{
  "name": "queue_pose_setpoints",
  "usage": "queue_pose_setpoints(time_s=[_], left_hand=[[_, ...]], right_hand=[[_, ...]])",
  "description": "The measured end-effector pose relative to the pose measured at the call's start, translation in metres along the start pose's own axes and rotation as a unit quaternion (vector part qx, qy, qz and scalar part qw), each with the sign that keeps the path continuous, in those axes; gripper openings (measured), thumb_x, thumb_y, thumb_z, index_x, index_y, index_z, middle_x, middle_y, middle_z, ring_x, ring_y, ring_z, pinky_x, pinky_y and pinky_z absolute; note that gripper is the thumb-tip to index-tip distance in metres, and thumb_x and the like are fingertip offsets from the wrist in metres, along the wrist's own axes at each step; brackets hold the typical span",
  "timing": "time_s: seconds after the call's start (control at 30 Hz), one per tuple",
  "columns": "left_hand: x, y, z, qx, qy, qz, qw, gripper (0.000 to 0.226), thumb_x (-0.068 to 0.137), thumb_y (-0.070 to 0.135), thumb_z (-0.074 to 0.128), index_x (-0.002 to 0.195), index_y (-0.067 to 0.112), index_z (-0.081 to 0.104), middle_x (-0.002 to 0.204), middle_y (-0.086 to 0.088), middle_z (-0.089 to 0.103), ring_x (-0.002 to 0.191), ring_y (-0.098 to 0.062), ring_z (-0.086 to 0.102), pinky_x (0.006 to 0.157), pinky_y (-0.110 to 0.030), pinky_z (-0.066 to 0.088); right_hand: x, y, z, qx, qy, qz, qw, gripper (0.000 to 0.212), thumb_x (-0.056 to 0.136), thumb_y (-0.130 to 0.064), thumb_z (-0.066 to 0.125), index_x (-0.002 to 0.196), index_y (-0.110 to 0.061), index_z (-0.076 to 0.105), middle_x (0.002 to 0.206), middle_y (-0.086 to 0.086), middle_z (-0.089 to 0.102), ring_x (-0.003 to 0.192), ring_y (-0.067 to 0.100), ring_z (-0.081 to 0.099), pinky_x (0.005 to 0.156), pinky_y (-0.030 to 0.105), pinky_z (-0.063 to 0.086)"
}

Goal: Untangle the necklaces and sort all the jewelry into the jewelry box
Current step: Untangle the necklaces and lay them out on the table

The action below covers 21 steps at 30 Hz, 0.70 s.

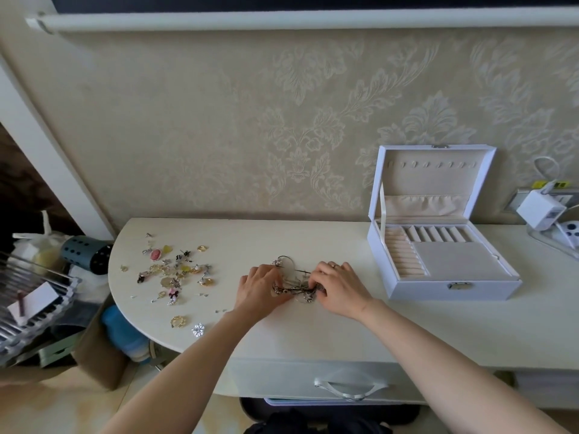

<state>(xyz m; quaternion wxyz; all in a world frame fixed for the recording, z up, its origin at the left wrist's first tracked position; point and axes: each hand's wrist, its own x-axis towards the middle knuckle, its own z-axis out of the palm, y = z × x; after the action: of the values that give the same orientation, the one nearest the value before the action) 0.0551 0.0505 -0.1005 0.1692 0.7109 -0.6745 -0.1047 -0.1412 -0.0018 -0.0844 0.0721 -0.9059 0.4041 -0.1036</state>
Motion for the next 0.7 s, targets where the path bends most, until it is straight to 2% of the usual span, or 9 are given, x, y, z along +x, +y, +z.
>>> queue_pose_setpoints(time_s=[0.2, 0.3, 0.37, 0.47, 0.6, 0.7], left_hand=[[-0.001, 0.009, -0.002, 0.019, 0.034, -0.011, 0.999, 0.019, 0.088, 0.037, 0.058, 0.099, 0.021, 0.059, 0.124, 0.006, 0.051, 0.120, -0.019, 0.039, 0.095, -0.030, 0.028], [-0.003, 0.015, 0.003, 0.005, 0.054, 0.074, 0.996, 0.020, 0.083, 0.017, 0.062, 0.103, 0.021, 0.060, 0.118, 0.004, 0.053, 0.113, -0.022, 0.044, 0.088, -0.028, 0.031], [-0.006, 0.017, 0.009, -0.008, 0.031, 0.137, 0.990, 0.022, 0.080, 0.012, 0.061, 0.101, 0.020, 0.063, 0.110, 0.003, 0.054, 0.108, -0.023, 0.048, 0.083, -0.028, 0.032], [-0.009, 0.017, 0.014, 0.001, 0.021, 0.147, 0.989, 0.021, 0.084, 0.028, 0.062, 0.104, 0.023, 0.063, 0.110, 0.003, 0.053, 0.109, -0.022, 0.048, 0.083, -0.029, 0.032], [-0.005, 0.016, 0.012, 0.079, 0.014, 0.060, 0.995, 0.041, 0.090, 0.045, 0.051, 0.127, 0.028, 0.049, 0.129, 0.004, 0.042, 0.119, -0.020, 0.038, 0.093, -0.031, 0.030], [-0.004, 0.019, 0.010, 0.104, 0.006, 0.019, 0.994, 0.049, 0.089, 0.048, 0.050, 0.132, 0.024, 0.045, 0.137, 0.000, 0.036, 0.123, -0.023, 0.034, 0.098, -0.034, 0.028]], right_hand=[[-0.002, 0.001, -0.002, 0.053, 0.011, 0.009, 0.999, 0.024, 0.080, -0.006, 0.051, 0.084, -0.022, 0.068, 0.102, -0.007, 0.060, 0.101, 0.016, 0.052, 0.088, 0.030, 0.030], [-0.002, 0.003, -0.001, 0.031, 0.062, 0.056, 0.996, 0.013, 0.081, -0.014, 0.060, 0.091, -0.022, 0.065, 0.101, -0.004, 0.059, 0.103, 0.020, 0.051, 0.083, 0.031, 0.031], [-0.002, 0.006, -0.001, -0.008, 0.038, 0.101, 0.994, 0.013, 0.084, -0.023, 0.059, 0.096, -0.023, 0.063, 0.107, -0.004, 0.057, 0.108, 0.020, 0.047, 0.086, 0.033, 0.031], [-0.004, 0.009, 0.000, 0.012, 0.000, 0.104, 0.995, 0.017, 0.086, -0.027, 0.058, 0.101, -0.025, 0.065, 0.111, -0.005, 0.058, 0.109, 0.020, 0.047, 0.086, 0.030, 0.034], [-0.006, 0.011, -0.006, 0.099, -0.024, 0.103, 0.989, 0.027, 0.090, -0.021, 0.051, 0.110, -0.029, 0.067, 0.108, -0.007, 0.058, 0.106, 0.014, 0.047, 0.079, 0.025, 0.038], [-0.007, 0.013, -0.011, 0.136, -0.028, 0.105, 0.985, 0.035, 0.087, -0.012, 0.051, 0.113, -0.030, 0.066, 0.113, -0.007, 0.059, 0.108, 0.013, 0.049, 0.080, 0.023, 0.037]])
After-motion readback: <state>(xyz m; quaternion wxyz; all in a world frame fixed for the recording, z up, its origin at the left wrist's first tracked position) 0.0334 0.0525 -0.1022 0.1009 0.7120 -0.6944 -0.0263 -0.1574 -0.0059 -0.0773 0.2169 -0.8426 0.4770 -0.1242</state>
